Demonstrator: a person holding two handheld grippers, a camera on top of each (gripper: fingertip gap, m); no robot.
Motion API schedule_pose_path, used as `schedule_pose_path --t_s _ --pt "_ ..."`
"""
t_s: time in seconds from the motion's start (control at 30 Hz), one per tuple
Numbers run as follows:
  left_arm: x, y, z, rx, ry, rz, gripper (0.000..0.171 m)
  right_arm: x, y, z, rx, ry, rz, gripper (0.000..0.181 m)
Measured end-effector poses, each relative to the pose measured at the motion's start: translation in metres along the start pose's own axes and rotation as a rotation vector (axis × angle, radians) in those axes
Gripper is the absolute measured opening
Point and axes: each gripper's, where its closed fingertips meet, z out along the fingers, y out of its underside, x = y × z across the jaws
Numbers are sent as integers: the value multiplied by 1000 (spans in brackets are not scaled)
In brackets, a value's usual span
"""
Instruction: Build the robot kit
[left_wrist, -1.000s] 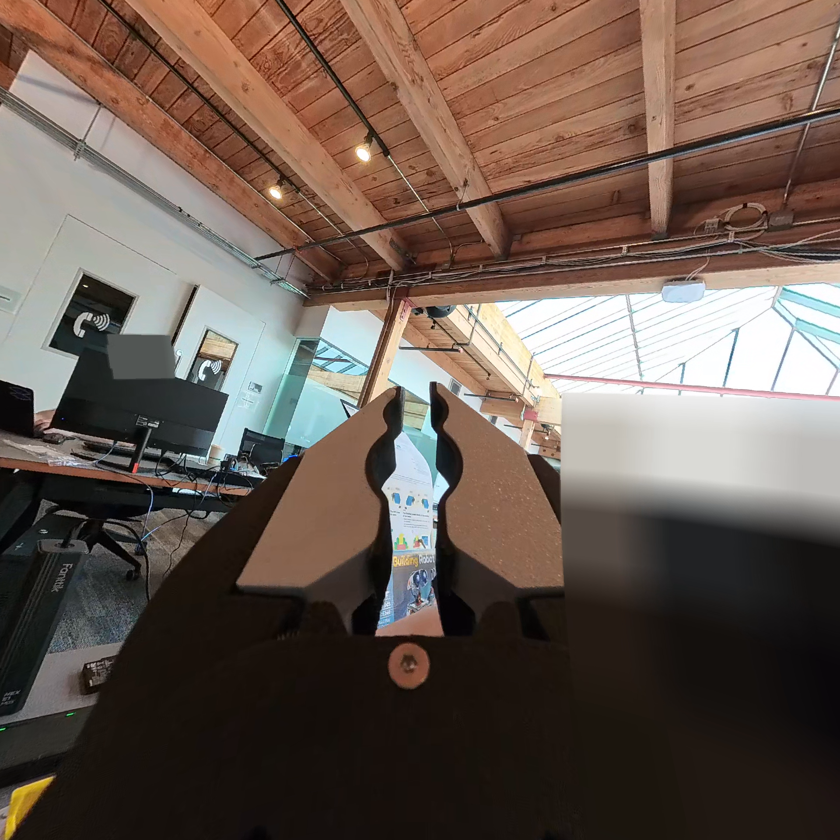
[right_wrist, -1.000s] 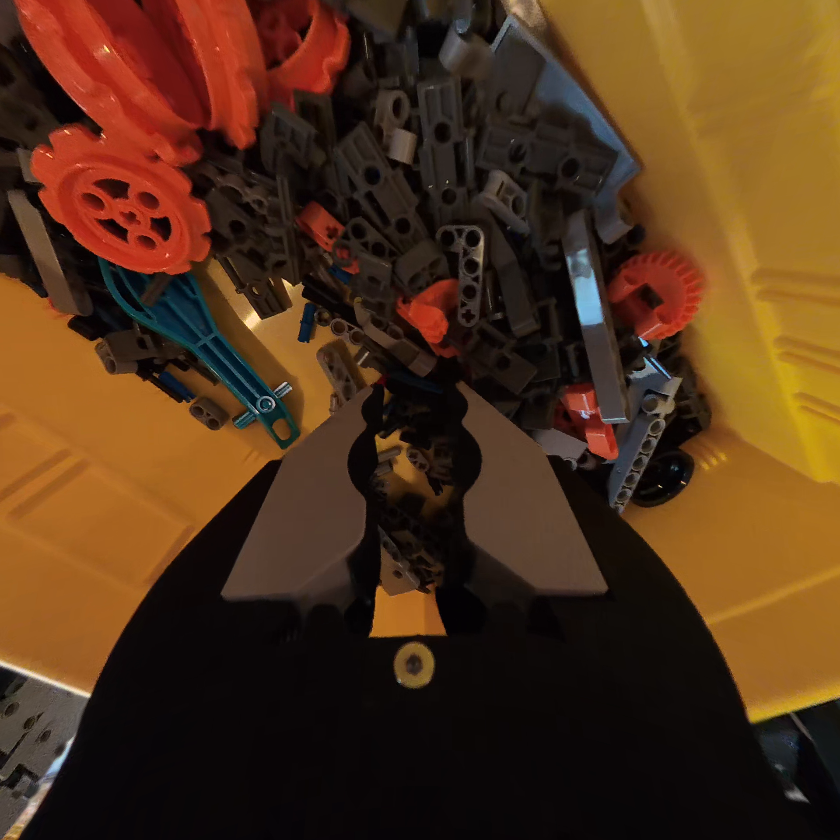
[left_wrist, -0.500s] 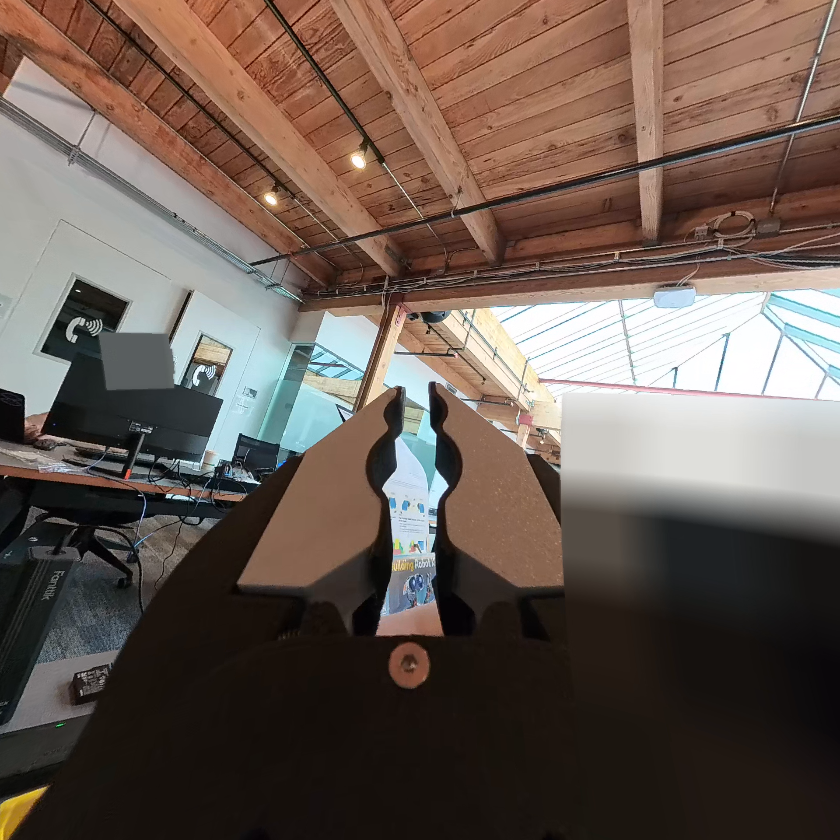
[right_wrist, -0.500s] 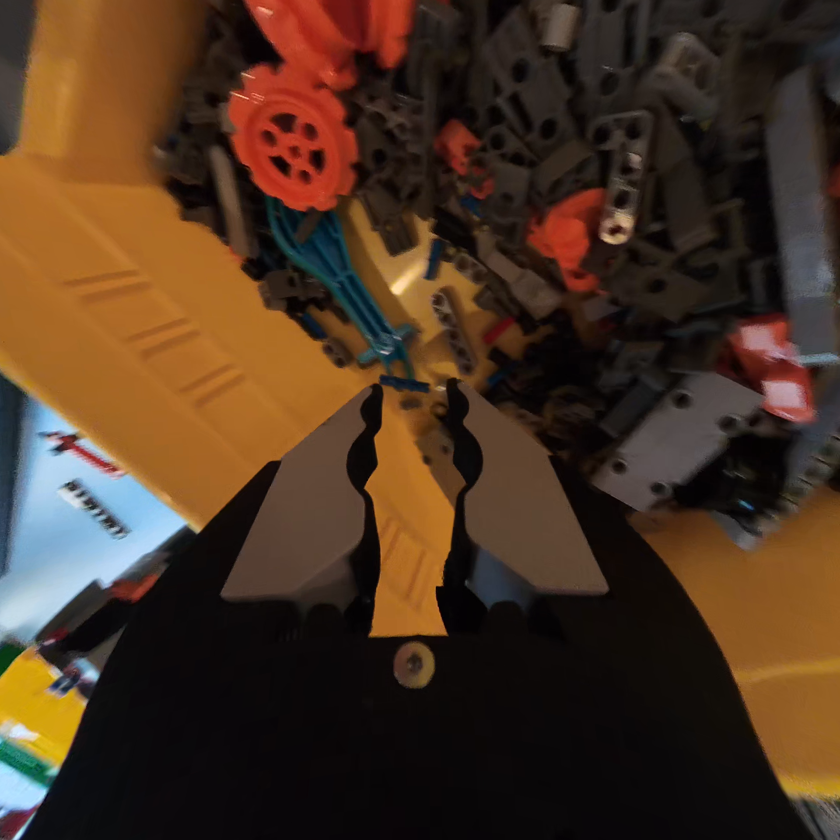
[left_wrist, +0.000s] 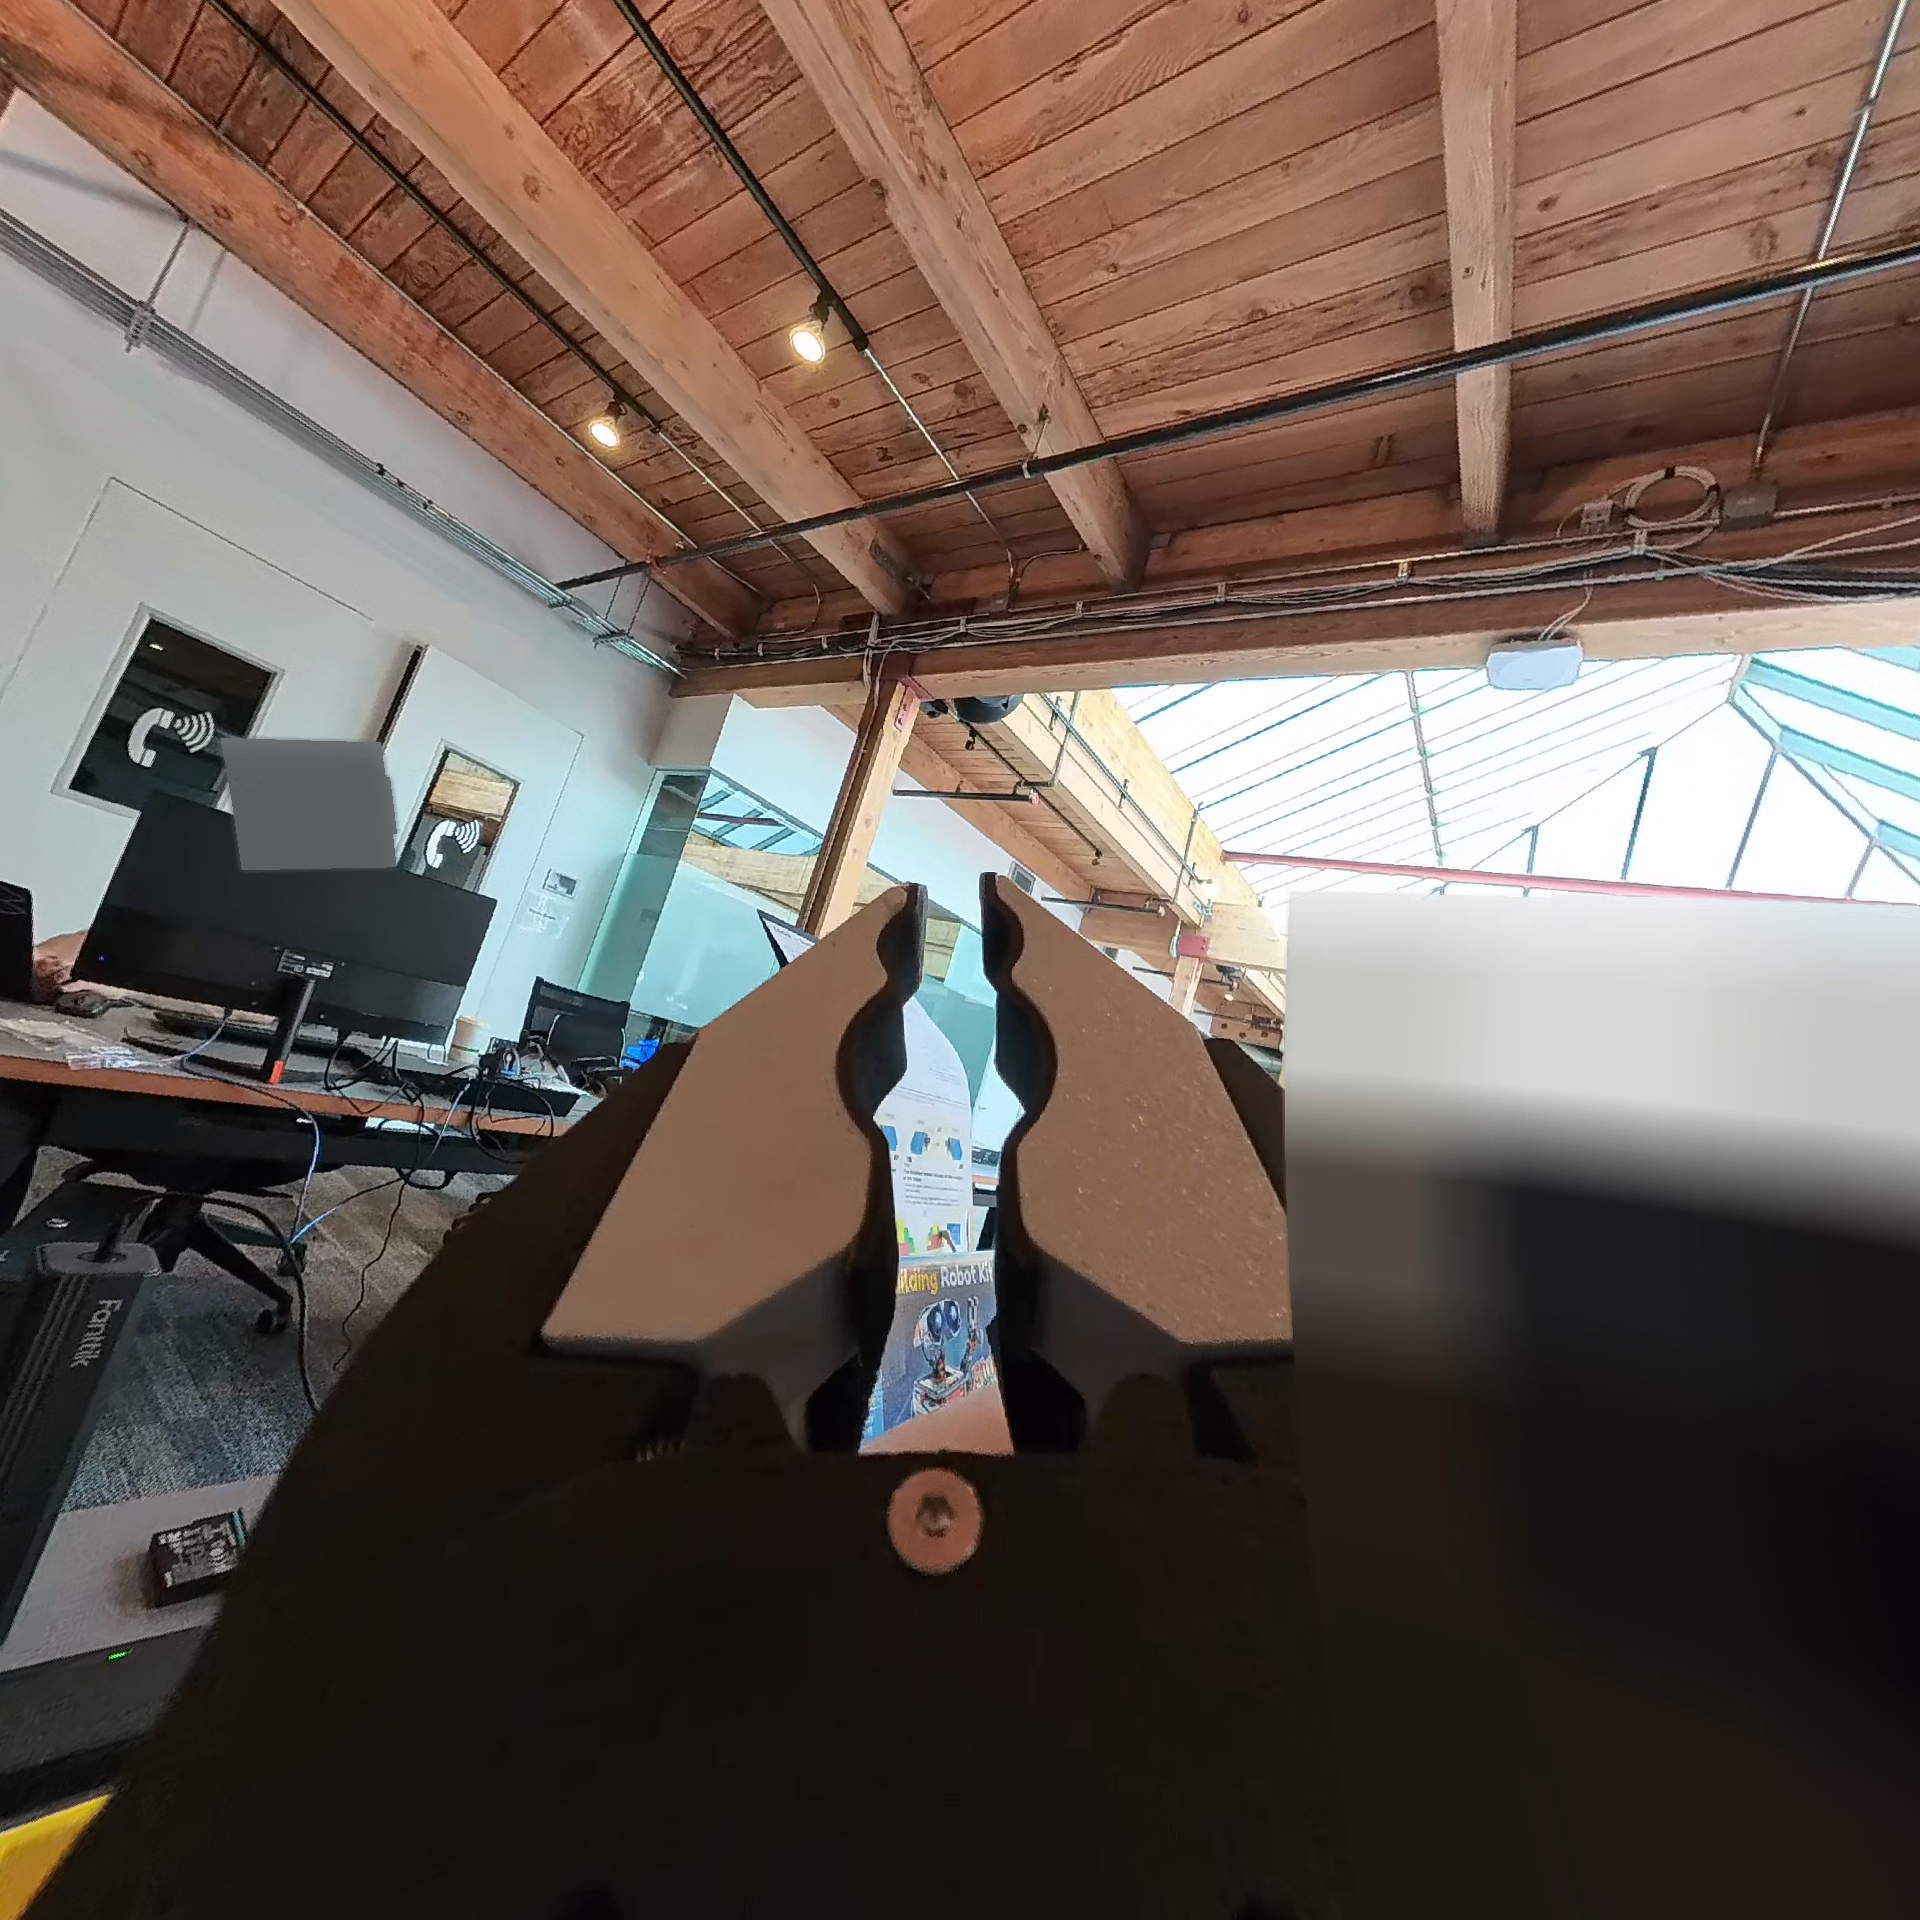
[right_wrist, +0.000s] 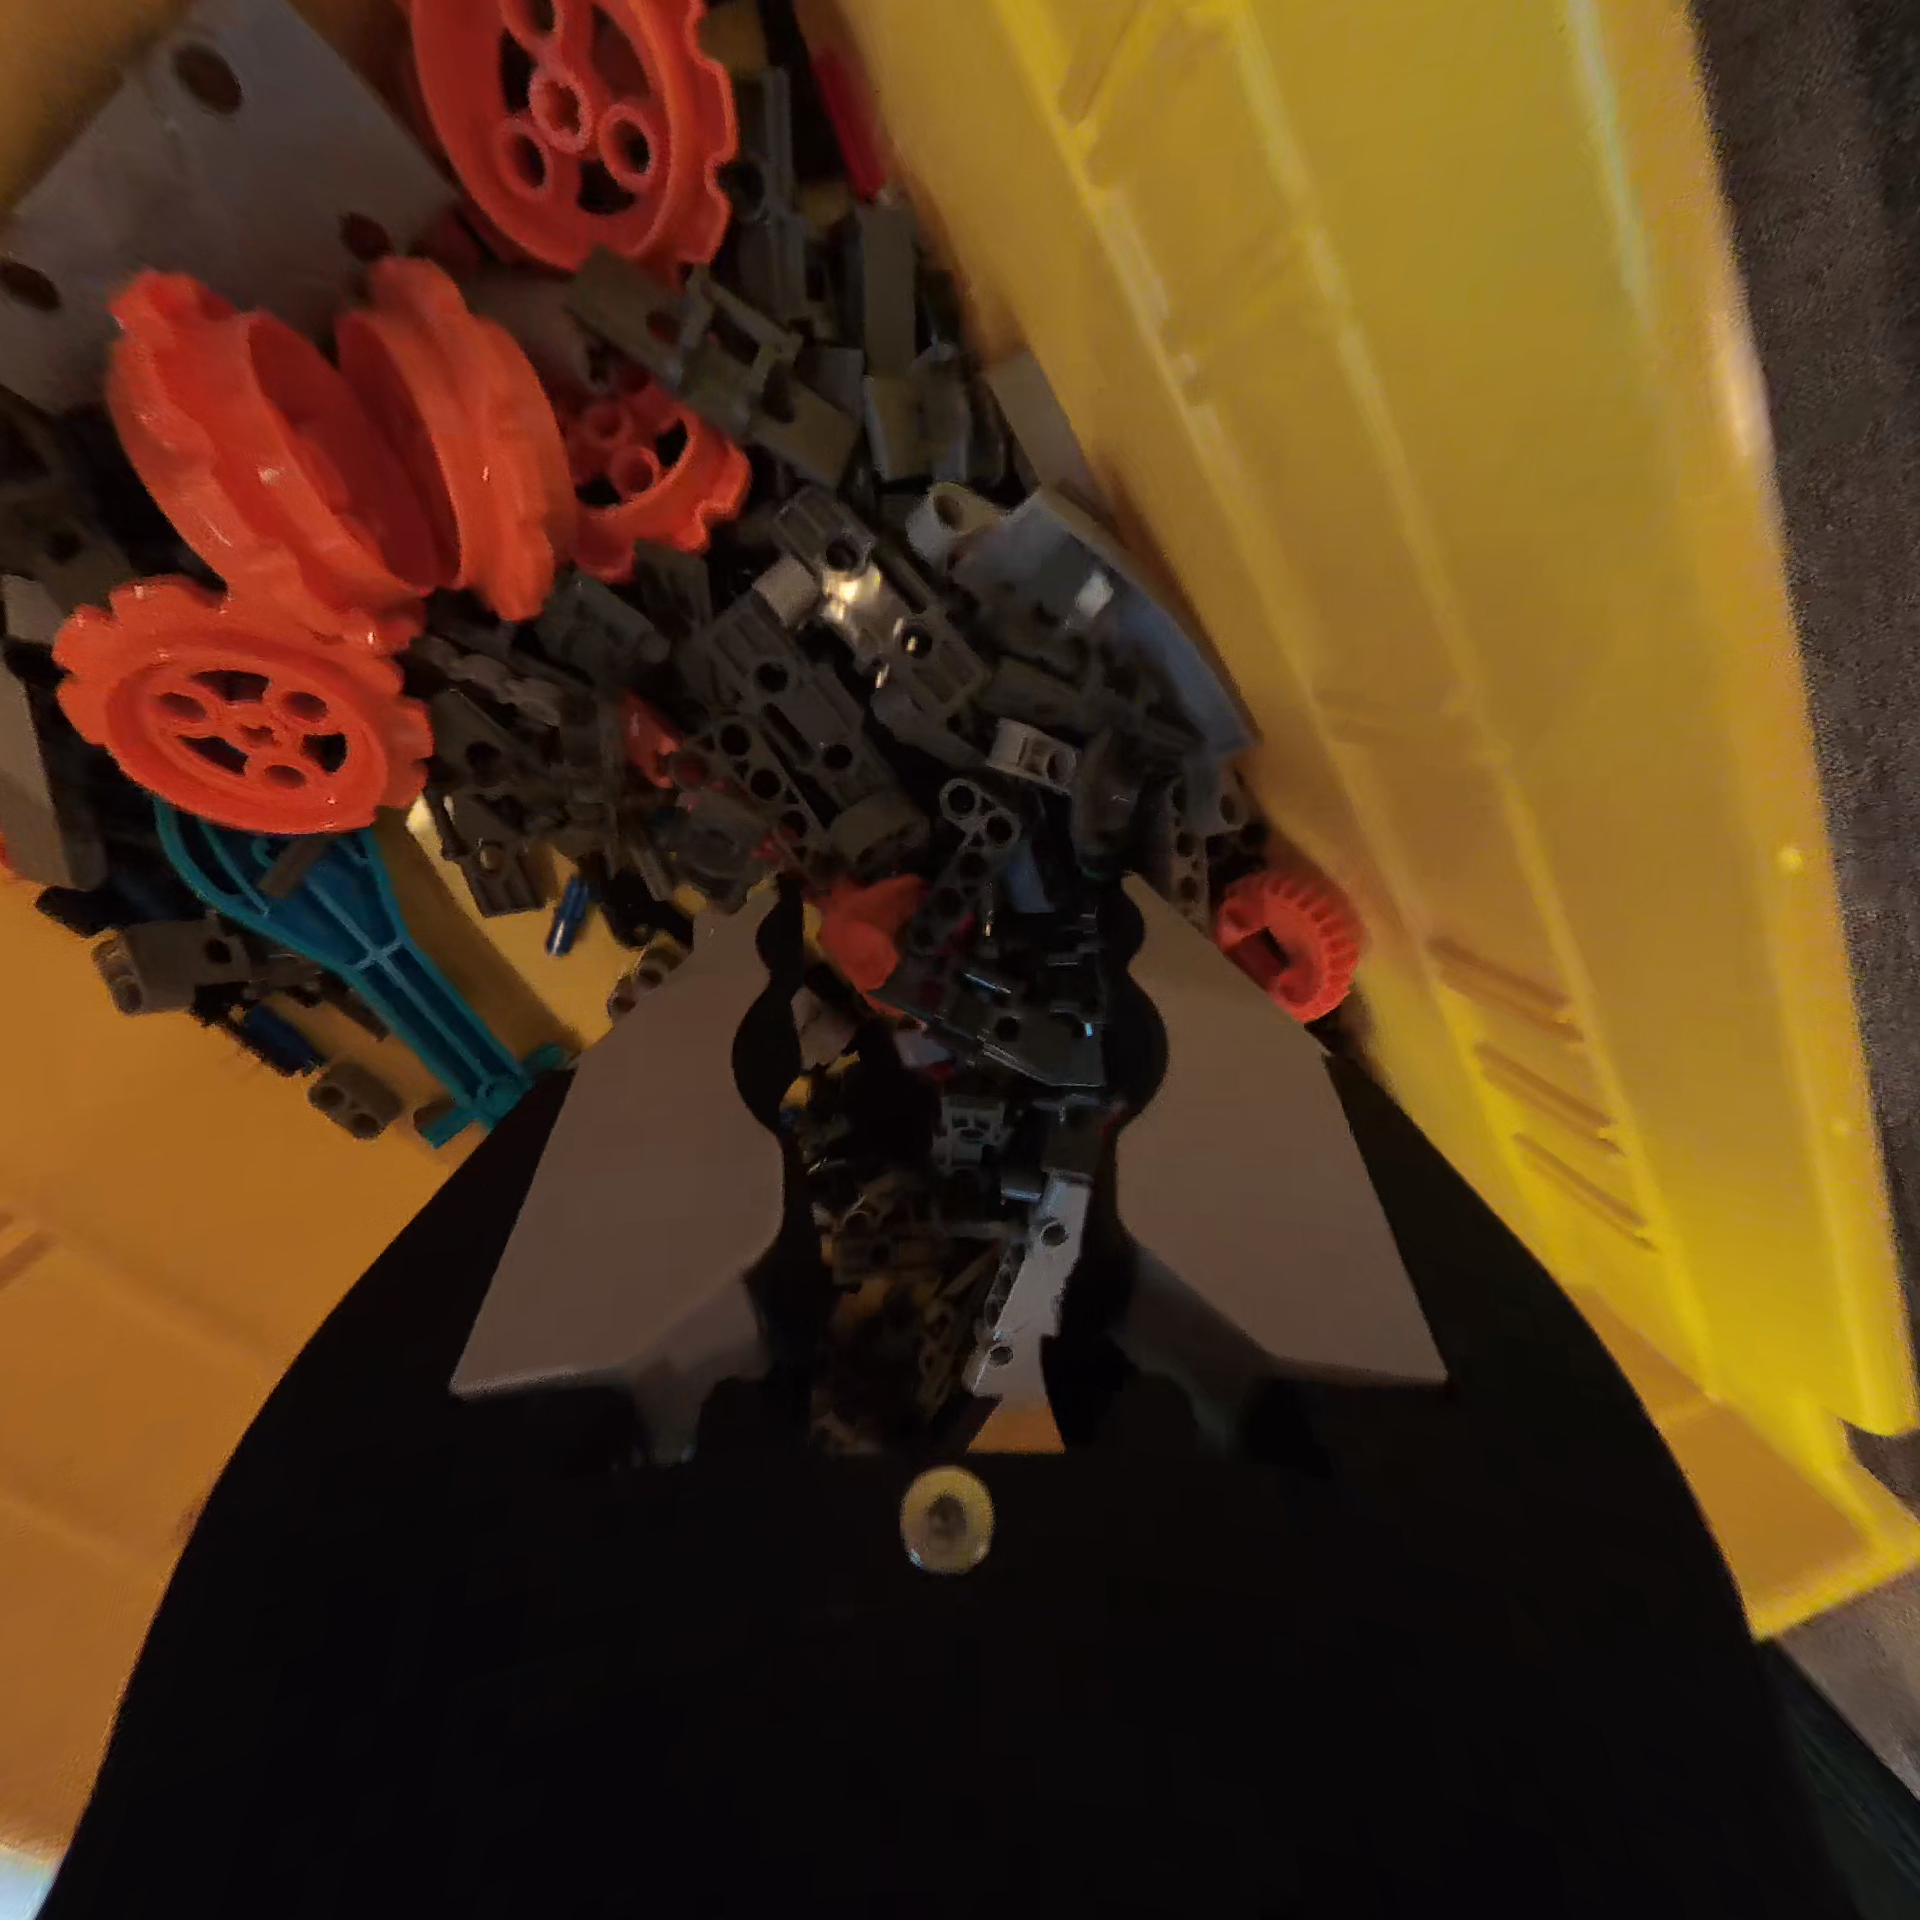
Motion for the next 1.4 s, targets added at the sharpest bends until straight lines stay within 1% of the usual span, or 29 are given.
schedule_pose_path --t_s 0.03,0.07,0.13,0.2,0.33,0.43,0.53,0.57,0.6,0.63,0.7,0.73,0.77,0.83,0.9,0.93,1.0,1.07,1.1,1.13,1.17,1.2,1.23,1.27,1.4 --pt "0 0 0 1 0 -1 8 -5 7 1 -44 -50 17 42" --pt "0 0 0 2 0 -2 8 -6 16 1 -99 -67 22 26" --pt "0 -1 -1 2 2 -3 9 -8 20 -1 -112 -75 9 21" --pt "0 -2 -1 5 -1 -1 8 -14 28 -6 -150 -93 3 19" --pt "0 -2 -2 8 0 0 8 -33 44 -20 -178 -144 26 19" --pt "1 -2 -1 6 1 0 9 -60 49 -33 -168 -252 84 19" --pt "1 -2 -1 7 0 1 8 -93 41 -45 -112 -383 114 19" --pt "1 -2 -1 8 0 1 8 -89 38 -45 -85 -341 100 22" --pt "1 -2 -1 9 1 1 8 -78 36 -45 -50 -285 92 29" --pt "1 -2 -1 8 2 1 8 -65 37 -46 -30 -243 121 28" --pt "2 -1 -1 4 2 4 8 -30 41 -48 -4 -154 247 28" --pt "2 -1 0 2 2 5 8 -15 41 -49 27 -120 290 34" --pt "2 -1 0 2 2 4 8 3 41 -48 46 -50 330 41" --pt "1 -1 0 5 2 1 8 27 42 -41 43 48 364 60" --pt "0 -1 -1 6 2 -2 8 35 44 -25 -13 84 392 84" --pt "1 -1 -1 6 3 -2 8 35 45 -16 -46 83 402 89" --pt "2 -1 0 5 3 3 8 37 44 -2 -77 88 427 94" --pt "2 -1 0 2 5 4 8 38 46 6 -110 73 499 94" --pt "3 -1 0 2 6 3 8 36 47 6 -125 61 503 90" --pt "2 -1 -1 4 8 0 8 36 49 4 -142 56 501 80" --pt "2 -2 -1 7 9 -2 8 38 51 0 -152 69 492 54" --pt "3 -3 -2 9 10 -3 8 36 51 -3 -146 68 473 34" --pt "3 -3 -2 12 10 -2 8 33 52 -4 -143 56 460 28" --pt "3 -4 -3 15 10 0 8 28 55 -4 -154 45 451 26" --pt "4 -6 -4 21 10 6 8 12 66 -6 -193 18 425 24"
